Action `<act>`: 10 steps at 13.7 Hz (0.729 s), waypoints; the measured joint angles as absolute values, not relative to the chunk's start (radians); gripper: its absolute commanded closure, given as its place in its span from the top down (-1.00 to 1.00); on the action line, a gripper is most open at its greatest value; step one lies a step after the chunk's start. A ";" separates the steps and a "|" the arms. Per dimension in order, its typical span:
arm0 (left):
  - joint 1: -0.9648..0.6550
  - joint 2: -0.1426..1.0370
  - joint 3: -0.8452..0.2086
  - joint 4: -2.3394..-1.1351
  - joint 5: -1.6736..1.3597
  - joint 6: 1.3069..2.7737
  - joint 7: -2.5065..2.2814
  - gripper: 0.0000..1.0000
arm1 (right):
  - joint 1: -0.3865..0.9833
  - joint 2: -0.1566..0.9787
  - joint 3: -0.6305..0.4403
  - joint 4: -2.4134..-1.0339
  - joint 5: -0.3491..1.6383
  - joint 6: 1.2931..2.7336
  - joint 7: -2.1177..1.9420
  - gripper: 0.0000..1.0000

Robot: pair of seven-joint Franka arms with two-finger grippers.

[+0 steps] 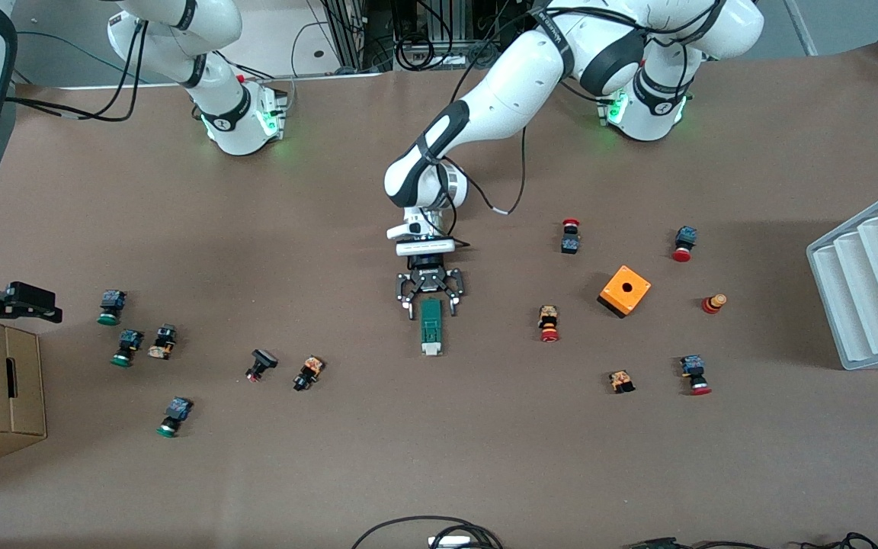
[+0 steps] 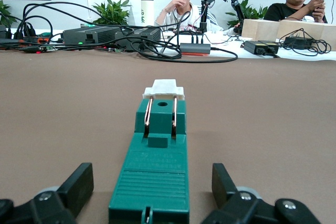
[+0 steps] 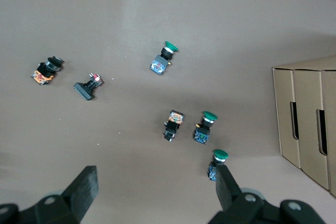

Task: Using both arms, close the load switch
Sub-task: 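Open the left gripper and release the switch on the table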

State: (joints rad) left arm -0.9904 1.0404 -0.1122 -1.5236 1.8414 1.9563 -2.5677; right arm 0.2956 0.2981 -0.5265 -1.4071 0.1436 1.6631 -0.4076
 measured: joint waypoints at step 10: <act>-0.992 0.966 -0.135 -1.513 1.661 1.993 -2.321 0.99 | 0.301 0.278 -0.521 -1.417 0.158 1.635 -0.394 1.00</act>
State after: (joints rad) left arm -0.9924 0.9659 -0.1347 -1.5127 1.6610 1.9932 -2.3206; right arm 0.3005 0.2778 -0.5214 -1.4167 0.1582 1.6352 -0.3943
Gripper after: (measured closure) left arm 0.004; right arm 0.000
